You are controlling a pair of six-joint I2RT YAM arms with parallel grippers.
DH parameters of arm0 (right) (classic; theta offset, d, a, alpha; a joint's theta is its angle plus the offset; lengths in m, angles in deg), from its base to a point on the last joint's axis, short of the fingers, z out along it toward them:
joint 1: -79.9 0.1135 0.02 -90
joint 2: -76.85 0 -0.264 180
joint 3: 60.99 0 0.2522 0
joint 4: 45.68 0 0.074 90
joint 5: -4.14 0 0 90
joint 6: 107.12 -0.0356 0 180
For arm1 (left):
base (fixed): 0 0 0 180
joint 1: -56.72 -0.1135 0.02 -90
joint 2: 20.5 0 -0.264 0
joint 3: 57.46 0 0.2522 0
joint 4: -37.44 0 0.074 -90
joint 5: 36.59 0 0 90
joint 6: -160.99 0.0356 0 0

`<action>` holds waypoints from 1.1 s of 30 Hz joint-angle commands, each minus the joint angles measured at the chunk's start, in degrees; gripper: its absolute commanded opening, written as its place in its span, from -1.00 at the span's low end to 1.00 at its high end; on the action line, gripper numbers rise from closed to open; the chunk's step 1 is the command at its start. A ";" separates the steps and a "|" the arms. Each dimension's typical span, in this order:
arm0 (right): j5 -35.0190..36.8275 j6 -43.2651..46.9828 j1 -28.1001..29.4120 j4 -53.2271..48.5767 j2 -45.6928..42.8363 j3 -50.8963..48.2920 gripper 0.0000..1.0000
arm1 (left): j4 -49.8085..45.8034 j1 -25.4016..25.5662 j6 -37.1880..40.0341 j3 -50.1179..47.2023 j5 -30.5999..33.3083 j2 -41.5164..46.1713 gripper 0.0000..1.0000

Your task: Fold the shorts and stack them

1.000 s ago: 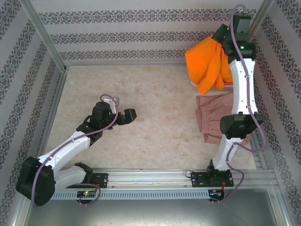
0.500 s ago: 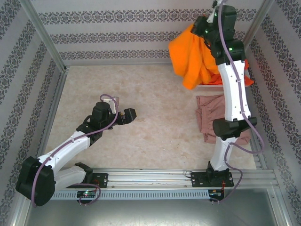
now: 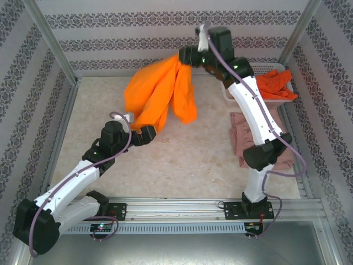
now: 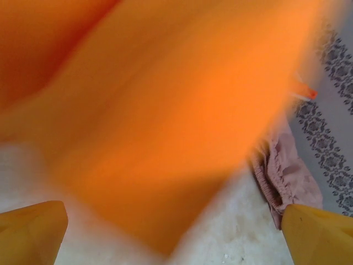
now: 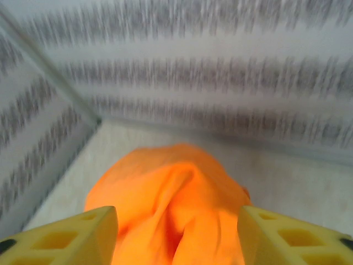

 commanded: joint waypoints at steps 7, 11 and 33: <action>-2.90 3.57 2.37 16.04 -25.30 -45.41 0.71 | -9.43 -1.14 6.56 4.37 5.65 3.12 1.00; -3.03 1.87 1.54 16.23 -25.17 -52.81 0.71 | -12.95 -1.14 6.85 6.48 3.90 -1.00 1.00; -3.01 -9.14 -0.64 20.75 -9.37 -53.65 0.60 | -26.74 1.92 -0.84 -3.61 6.68 -2.97 0.50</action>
